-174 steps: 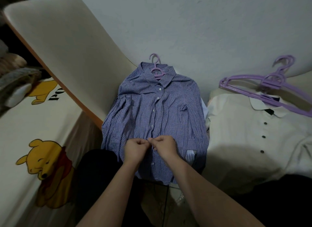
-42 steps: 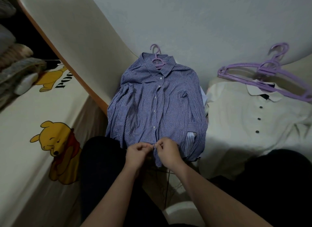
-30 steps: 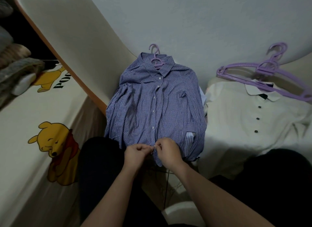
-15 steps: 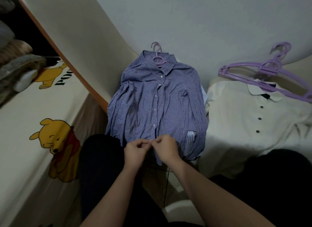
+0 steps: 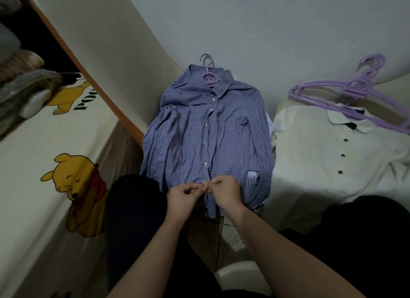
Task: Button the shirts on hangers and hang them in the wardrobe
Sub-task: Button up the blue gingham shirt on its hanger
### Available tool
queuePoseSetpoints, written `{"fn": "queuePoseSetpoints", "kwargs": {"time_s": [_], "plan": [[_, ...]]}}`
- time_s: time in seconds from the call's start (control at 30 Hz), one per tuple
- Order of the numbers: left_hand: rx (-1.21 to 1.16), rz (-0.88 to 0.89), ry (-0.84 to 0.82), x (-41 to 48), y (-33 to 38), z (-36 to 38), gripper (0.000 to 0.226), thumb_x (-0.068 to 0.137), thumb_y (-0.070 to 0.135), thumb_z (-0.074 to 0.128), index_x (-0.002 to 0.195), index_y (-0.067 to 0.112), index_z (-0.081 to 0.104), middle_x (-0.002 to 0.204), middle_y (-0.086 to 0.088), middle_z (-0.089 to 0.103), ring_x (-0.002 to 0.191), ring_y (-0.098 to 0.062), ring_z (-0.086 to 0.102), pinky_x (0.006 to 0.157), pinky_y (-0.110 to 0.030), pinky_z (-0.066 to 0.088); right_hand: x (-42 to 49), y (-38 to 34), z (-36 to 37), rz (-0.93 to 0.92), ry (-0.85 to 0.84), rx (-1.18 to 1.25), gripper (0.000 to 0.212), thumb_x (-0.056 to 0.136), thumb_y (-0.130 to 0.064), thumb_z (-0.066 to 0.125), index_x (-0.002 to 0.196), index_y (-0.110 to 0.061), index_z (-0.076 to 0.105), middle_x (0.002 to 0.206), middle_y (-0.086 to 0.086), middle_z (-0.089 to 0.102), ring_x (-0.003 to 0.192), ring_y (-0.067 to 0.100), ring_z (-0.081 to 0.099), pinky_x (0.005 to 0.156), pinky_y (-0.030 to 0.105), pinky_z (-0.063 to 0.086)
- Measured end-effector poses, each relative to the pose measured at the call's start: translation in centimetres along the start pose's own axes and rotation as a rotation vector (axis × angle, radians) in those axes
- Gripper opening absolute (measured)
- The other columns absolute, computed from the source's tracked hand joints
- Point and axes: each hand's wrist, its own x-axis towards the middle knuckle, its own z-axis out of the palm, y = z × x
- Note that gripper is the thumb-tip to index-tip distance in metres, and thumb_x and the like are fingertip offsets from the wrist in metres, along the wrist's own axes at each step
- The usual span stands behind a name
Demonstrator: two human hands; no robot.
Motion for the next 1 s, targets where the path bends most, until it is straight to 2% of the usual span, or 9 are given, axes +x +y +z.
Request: {"fn": "queuePoseSetpoints", "kwargs": {"time_s": [0.1, 0.23, 0.33, 0.47, 0.53, 0.73, 0.87, 0.93, 1.0], "plan": [[0.029, -0.002, 0.003, 0.22, -0.38, -0.09, 0.004, 0.083, 0.014, 0.081, 0.085, 0.018, 0.082, 0.081, -0.007, 0.077, 0.088, -0.034, 0.072, 0.087, -0.052, 0.059, 0.12, 0.25, 0.02, -0.021, 0.004, -0.028, 0.024, 0.086, -0.023, 0.077, 0.066, -0.009, 0.073, 0.065, 0.003, 0.07, 0.068, 0.017, 0.068, 0.067, 0.031, 0.056], [0.085, 0.01, 0.0, 0.54, -0.64, -0.11, 0.005, 0.087, 0.014, 0.077, 0.085, 0.016, 0.081, 0.08, -0.008, 0.076, 0.086, -0.033, 0.072, 0.085, -0.05, 0.059, 0.1, 0.51, 0.01, -0.006, -0.024, -0.019, 0.028, 0.088, -0.021, 0.074, 0.066, -0.003, 0.072, 0.061, 0.002, 0.067, 0.057, 0.009, 0.06, 0.065, 0.028, 0.053], [0.127, 0.022, 0.008, 0.74, -0.72, -0.08, 0.008, 0.09, 0.016, 0.074, 0.083, 0.016, 0.079, 0.08, -0.009, 0.075, 0.085, -0.033, 0.07, 0.083, -0.048, 0.059, 0.08, 0.56, 0.11, 0.0, -0.046, 0.002, 0.031, 0.09, -0.021, 0.072, 0.068, 0.001, 0.071, 0.062, 0.007, 0.068, 0.057, 0.011, 0.059, 0.066, 0.033, 0.055], [0.126, -0.006, 0.034, 0.95, -0.63, -0.26, 0.01, 0.09, 0.016, 0.073, 0.081, 0.014, 0.078, 0.081, -0.011, 0.075, 0.086, -0.033, 0.07, 0.084, -0.048, 0.059, -0.06, 0.51, 0.32, 0.004, -0.106, 0.029, 0.025, 0.089, -0.017, 0.073, 0.066, -0.01, 0.071, 0.066, 0.01, 0.069, 0.063, 0.017, 0.062, 0.068, 0.038, 0.057], [0.113, -0.031, 0.059, 0.94, -0.52, -0.36, 0.009, 0.089, 0.015, 0.073, 0.082, 0.015, 0.078, 0.081, -0.007, 0.076, 0.085, -0.027, 0.072, 0.085, -0.044, 0.059, -0.23, 0.5, 0.48, 0.024, -0.125, 0.034, 0.023, 0.086, -0.013, 0.075, 0.065, -0.016, 0.067, 0.065, 0.004, 0.065, 0.065, 0.015, 0.061, 0.065, 0.032, 0.055], [0.191, 0.045, 0.07, 0.53, -0.44, -0.1, 0.008, 0.086, 0.02, 0.078, 0.079, 0.017, 0.077, 0.075, 0.003, 0.074, 0.079, -0.015, 0.071, 0.078, -0.033, 0.058, -0.29, 0.43, 0.31, -0.002, -0.106, -0.044, 0.035, 0.089, -0.005, 0.069, 0.059, -0.022, 0.063, 0.061, -0.003, 0.062, 0.068, 0.017, 0.062, 0.072, 0.037, 0.058], [0.296, 0.147, 0.06, 0.42, -0.48, 0.04, 0.008, 0.089, 0.022, 0.077, 0.081, 0.02, 0.076, 0.075, 0.008, 0.072, 0.073, -0.004, 0.067, 0.07, -0.022, 0.053, -0.28, 0.65, 0.08, -0.079, -0.156, -0.184, 0.026, 0.09, 0.001, 0.06, 0.07, -0.014, 0.067, 0.061, -0.003, 0.058, 0.067, 0.015, 0.058, 0.063, 0.025, 0.049], [0.292, 0.14, 0.042, 0.72, -0.71, -0.05, 0.01, 0.089, 0.021, 0.076, 0.08, 0.019, 0.076, 0.074, 0.005, 0.072, 0.074, -0.011, 0.068, 0.071, -0.027, 0.053, -0.32, 0.66, -0.18, -0.105, -0.172, -0.206, 0.021, 0.091, 0.001, 0.057, 0.077, -0.01, 0.068, 0.064, -0.002, 0.057, 0.063, 0.01, 0.052, 0.055, 0.016, 0.041], [0.219, 0.084, 0.017, 0.98, -0.83, -0.16, 0.009, 0.089, 0.018, 0.076, 0.08, 0.015, 0.076, 0.074, -0.001, 0.072, 0.074, -0.016, 0.067, 0.075, -0.032, 0.055, -0.26, 0.7, -0.33, -0.108, -0.174, -0.19, 0.023, 0.092, 0.0, 0.057, 0.076, -0.013, 0.066, 0.065, -0.004, 0.056, 0.06, 0.007, 0.049, 0.052, 0.016, 0.04]]}}
